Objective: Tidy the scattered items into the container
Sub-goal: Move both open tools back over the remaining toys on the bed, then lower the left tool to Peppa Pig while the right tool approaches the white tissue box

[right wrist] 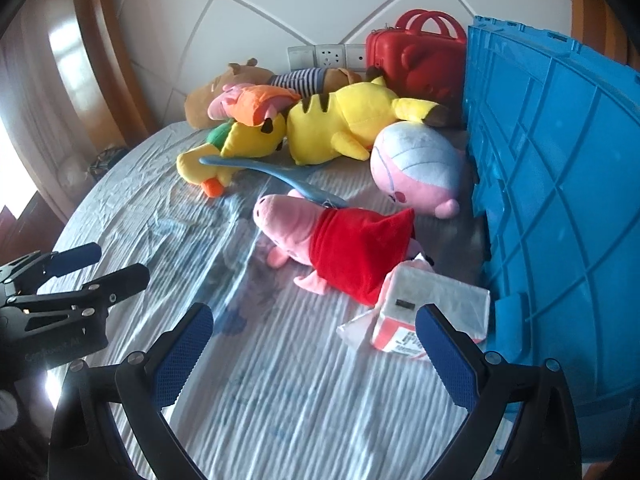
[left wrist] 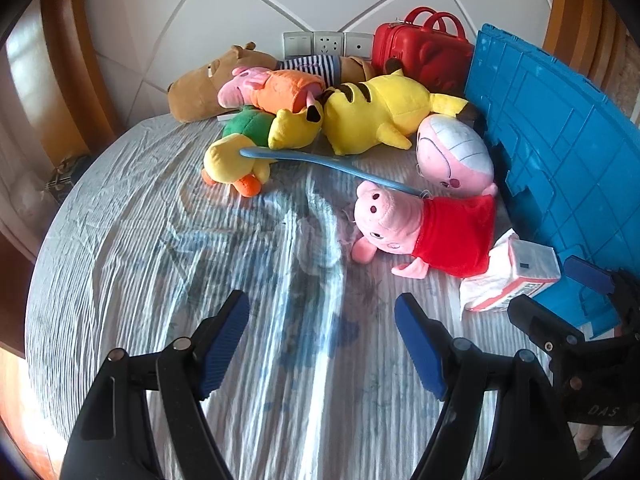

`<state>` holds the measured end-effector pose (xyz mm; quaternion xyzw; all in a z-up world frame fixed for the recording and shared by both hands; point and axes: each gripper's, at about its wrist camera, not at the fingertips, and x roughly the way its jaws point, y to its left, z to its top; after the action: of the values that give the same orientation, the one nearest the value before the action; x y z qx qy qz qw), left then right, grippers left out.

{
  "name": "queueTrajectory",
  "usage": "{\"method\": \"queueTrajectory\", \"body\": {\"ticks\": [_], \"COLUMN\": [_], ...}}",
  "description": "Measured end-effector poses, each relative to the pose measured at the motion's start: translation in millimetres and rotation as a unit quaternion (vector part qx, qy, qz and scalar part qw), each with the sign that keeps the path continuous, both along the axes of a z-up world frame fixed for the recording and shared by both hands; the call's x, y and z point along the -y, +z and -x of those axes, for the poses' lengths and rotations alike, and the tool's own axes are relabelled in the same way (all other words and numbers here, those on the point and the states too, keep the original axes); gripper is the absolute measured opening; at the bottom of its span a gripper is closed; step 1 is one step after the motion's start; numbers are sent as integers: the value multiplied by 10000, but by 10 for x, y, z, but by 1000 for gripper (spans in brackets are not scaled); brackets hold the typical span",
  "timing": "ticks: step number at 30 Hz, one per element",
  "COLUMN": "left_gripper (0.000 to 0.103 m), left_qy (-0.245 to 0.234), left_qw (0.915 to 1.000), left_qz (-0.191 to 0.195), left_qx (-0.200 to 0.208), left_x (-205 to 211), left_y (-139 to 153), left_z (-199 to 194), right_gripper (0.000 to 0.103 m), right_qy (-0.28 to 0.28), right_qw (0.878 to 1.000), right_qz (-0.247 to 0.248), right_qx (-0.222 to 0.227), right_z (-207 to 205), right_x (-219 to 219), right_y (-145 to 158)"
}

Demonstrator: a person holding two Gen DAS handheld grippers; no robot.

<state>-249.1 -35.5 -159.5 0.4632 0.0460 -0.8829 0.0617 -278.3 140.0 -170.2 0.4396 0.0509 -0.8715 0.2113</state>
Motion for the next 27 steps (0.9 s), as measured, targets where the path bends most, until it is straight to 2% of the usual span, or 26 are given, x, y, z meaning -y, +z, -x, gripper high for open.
{"method": "queueTrajectory", "body": {"ticks": [5,10,16,27], "left_gripper": [75,75,75,75], "left_qy": [-570,-1250,-1945,-2651], "left_qw": [9984,9921,9805,9640], "left_qz": [7,9,-13,11], "left_qx": [39,93,293,213], "left_x": [41,63,29,-221], "left_y": [-17,-58,-239,-434], "left_z": [205,419,573,981], "right_gripper": [102,103,103,102], "right_qy": [-460,-1149,-2052,-3037], "right_qw": [9989,9933,9785,9526], "right_qz": [12,31,46,83], "right_qx": [17,90,216,156], "right_z": [9,-70,-276,-251], "right_x": [24,4,-91,-276], "right_y": [-23,-76,-211,-382]}}
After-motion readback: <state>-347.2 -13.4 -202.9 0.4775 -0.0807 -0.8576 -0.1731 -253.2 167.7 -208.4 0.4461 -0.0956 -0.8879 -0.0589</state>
